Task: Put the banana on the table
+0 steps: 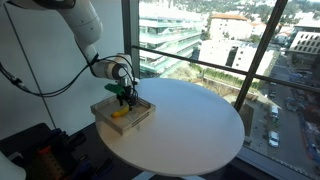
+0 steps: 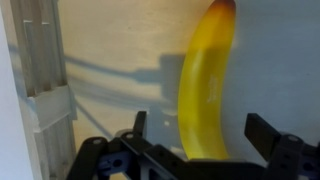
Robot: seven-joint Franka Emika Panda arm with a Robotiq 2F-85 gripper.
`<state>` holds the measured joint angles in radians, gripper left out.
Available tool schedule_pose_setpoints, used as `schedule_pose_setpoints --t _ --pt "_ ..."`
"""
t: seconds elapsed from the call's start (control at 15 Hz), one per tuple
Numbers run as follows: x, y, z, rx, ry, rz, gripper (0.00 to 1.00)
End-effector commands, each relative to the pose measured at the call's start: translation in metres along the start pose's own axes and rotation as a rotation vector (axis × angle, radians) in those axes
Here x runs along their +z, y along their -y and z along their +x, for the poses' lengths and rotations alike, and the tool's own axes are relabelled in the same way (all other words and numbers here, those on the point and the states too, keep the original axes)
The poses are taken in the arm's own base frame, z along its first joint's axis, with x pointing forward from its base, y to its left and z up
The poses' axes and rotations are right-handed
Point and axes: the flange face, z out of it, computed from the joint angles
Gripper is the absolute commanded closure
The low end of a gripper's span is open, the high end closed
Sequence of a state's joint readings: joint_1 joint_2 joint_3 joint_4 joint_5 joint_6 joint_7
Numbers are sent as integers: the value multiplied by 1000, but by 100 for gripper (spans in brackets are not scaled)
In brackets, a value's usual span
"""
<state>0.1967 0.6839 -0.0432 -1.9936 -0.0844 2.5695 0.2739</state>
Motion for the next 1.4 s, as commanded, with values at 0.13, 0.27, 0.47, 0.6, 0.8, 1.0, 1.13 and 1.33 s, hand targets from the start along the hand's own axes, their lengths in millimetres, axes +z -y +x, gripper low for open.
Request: schedule_pose_setpoints --t 0.13,0.27,0.47,0.6,0.8,1.0,1.13,1.33 --pt "2 -1 1 -13 -8 -7 0" --pt "3 -2 1 -12 -7 -8 0" --pt "4 -2 1 -12 -6 -8 0" --pt "4 -2 1 -11 -6 -7 25" --pt "3 -2 1 -11 -6 -6 42" --pt "3 -2 1 -11 -7 -5 66" --pt "3 -2 1 -10 -7 -5 82" --pt "2 -2 1 -11 -6 -5 84"
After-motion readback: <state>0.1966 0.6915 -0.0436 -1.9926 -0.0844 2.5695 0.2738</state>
